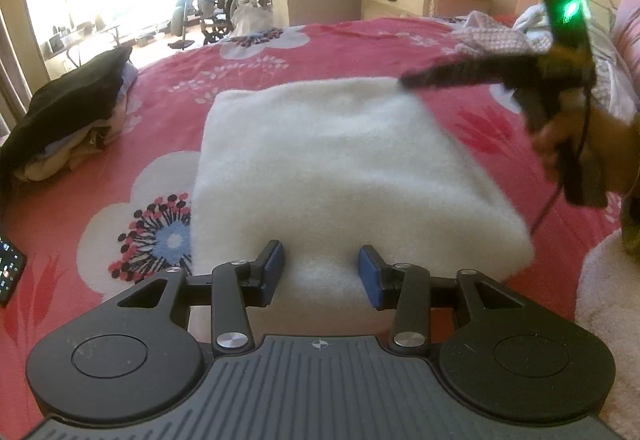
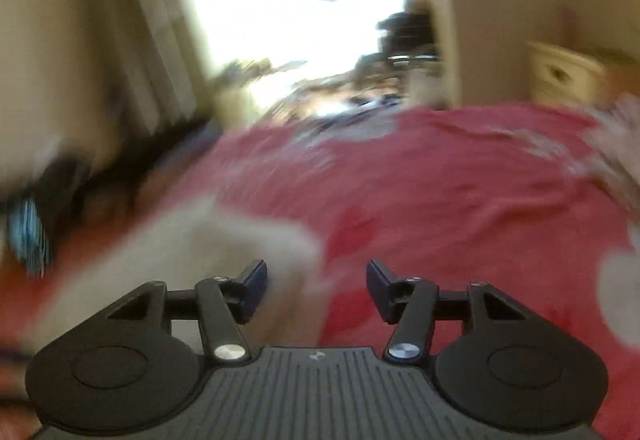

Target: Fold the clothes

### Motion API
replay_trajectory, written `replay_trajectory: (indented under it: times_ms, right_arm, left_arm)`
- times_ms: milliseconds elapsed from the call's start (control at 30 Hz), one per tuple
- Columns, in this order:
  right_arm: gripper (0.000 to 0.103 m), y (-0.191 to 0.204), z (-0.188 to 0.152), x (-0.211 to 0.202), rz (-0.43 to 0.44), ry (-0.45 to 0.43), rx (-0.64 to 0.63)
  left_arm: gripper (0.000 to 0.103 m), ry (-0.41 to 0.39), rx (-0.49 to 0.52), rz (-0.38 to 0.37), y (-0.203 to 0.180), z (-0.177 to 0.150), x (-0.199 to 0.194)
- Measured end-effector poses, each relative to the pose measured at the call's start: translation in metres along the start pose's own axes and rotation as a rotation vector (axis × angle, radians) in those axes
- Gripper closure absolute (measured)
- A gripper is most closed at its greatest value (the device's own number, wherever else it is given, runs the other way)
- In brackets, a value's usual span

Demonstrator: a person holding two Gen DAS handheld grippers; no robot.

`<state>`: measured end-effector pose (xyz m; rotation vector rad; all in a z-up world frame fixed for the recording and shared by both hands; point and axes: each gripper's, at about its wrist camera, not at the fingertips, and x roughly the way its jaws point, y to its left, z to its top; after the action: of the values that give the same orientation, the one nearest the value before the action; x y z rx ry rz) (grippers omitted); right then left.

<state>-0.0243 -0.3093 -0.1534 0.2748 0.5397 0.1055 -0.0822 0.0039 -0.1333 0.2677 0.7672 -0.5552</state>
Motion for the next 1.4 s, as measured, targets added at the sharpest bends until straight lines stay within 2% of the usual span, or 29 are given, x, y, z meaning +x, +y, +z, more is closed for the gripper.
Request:
replay_trajectory:
  times_ms: [67, 100, 200, 267, 300, 367, 433, 500, 633, 767, 800, 867, 900, 967, 1067, 1133, 1233, 1333, 1400]
  right_arm:
    - [0.053, -0.010, 0.008, -0.014, 0.013, -0.045, 0.054]
    - [0.053, -0.007, 0.012, -0.020, 0.044, -0.064, 0.048]
    - [0.062, 0.027, 0.023, -0.028, 0.200, -0.072, -0.097]
    - [0.066, 0.053, 0.019, -0.016, 0.268, 0.002, -0.218]
    - [0.067, 0.061, 0.012, -0.001, 0.257, 0.060, -0.261]
    - [0.074, 0.068, -0.010, 0.037, 0.178, 0.187, -0.324]
    - [0.075, 0.063, -0.031, 0.060, 0.163, 0.199, -0.331]
    - [0.075, 0.067, -0.029, 0.063, 0.159, 0.203, -0.344]
    - [0.076, 0.090, -0.004, 0.047, 0.123, 0.243, -0.449]
    - [0.077, 0.110, 0.021, 0.058, 0.151, 0.253, -0.464]
    - [0.077, 0.111, 0.021, 0.071, 0.138, 0.287, -0.461]
    - [0.085, 0.101, 0.002, 0.111, 0.087, 0.398, -0.453]
    - [0.086, 0.096, -0.005, 0.121, 0.089, 0.405, -0.437]
    - [0.086, 0.096, 0.002, 0.122, 0.089, 0.423, -0.405]
    - [0.086, 0.104, 0.013, 0.110, 0.061, 0.441, -0.472]
    - [0.086, 0.105, 0.023, 0.085, 0.040, 0.423, -0.488]
    - [0.083, 0.105, 0.049, 0.036, 0.037, 0.383, -0.433]
    - [0.083, 0.112, 0.060, -0.014, 0.072, 0.396, -0.406]
    - [0.083, 0.113, 0.053, -0.019, 0.068, 0.419, -0.400]
  left_arm:
    - [0.061, -0.002, 0.001, 0.000, 0.000, 0.000, 0.000]
    - [0.061, -0.004, 0.003, 0.001, 0.000, -0.001, 0.000]
    - [0.061, -0.013, 0.002, 0.000, 0.000, -0.003, -0.001]
    - [0.061, -0.017, 0.002, -0.001, 0.000, -0.003, -0.001]
    - [0.061, -0.019, -0.001, -0.002, 0.001, -0.003, -0.001]
    - [0.061, -0.026, -0.007, -0.005, 0.001, -0.004, -0.001]
    - [0.061, -0.039, -0.010, -0.010, 0.001, -0.004, -0.001]
    - [0.060, -0.051, -0.016, -0.009, 0.001, -0.005, -0.001]
    - [0.059, -0.082, -0.034, -0.017, 0.004, -0.012, -0.004]
    - [0.058, -0.114, -0.067, -0.027, 0.006, -0.016, -0.005]
    - [0.058, -0.116, -0.070, -0.029, 0.007, -0.016, -0.005]
    - [0.058, -0.122, -0.073, -0.040, 0.008, -0.015, -0.006]
    - [0.058, -0.123, -0.080, -0.047, 0.009, -0.014, -0.006]
    - [0.057, -0.124, -0.103, -0.060, 0.013, -0.015, -0.006]
    - [0.055, -0.134, -0.127, -0.078, 0.017, -0.017, -0.007]
    - [0.053, -0.146, -0.140, -0.090, 0.019, -0.019, -0.007]
    - [0.053, -0.159, -0.151, -0.099, 0.020, -0.021, -0.008]
    - [0.053, -0.156, -0.163, -0.108, 0.023, -0.019, -0.008]
    - [0.053, -0.153, -0.162, -0.109, 0.023, -0.019, -0.008]
